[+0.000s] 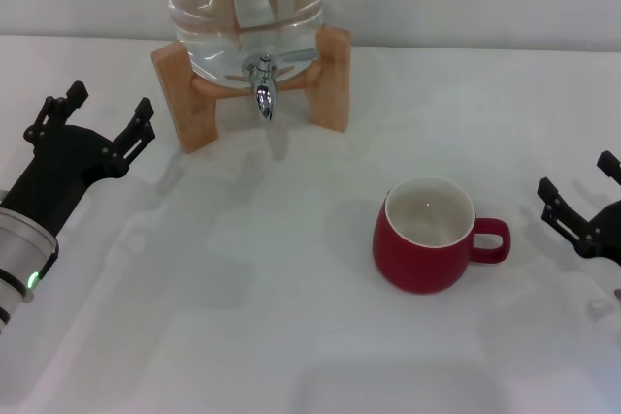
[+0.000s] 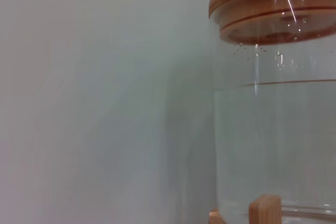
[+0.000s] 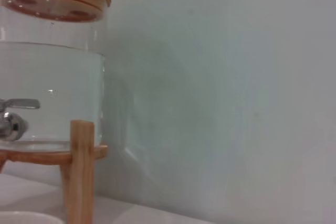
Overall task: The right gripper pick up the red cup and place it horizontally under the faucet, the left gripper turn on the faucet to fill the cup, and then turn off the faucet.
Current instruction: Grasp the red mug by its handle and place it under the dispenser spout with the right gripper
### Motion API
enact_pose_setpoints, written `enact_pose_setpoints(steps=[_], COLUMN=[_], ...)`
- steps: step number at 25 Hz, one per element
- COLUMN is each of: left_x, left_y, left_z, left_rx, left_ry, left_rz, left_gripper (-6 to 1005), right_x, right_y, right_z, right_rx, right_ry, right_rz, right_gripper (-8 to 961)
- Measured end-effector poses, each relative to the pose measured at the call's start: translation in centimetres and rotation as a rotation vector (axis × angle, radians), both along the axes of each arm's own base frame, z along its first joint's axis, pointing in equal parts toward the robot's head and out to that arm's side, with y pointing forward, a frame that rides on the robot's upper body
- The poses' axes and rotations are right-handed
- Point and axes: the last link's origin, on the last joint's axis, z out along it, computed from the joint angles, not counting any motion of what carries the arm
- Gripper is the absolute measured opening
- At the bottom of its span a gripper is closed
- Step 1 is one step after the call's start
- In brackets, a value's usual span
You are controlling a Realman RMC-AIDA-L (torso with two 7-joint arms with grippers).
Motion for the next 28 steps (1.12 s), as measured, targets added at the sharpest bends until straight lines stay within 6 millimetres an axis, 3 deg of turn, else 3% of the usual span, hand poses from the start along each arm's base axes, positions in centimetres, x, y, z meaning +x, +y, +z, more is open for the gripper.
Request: enact_pose_setpoints(steps=[14, 28], left_x=[-0.1, 0.0], left_y=[0.0, 0.0], left_z=[0.0, -0.1], left_rx=[-0.003, -0.004], left_ry=[0.002, 0.003], left_rz=[0.004, 0.003], left_gripper=[874, 874], right_x=[0.8, 0.5], right_y=[-3.1, -4.5], right_z=[-0.3, -1.7], right_rx=[-0.038, -0.126], right_ry=[-0.009, -0.032], right_rz=[0.030, 0.078], right_gripper=[824, 824])
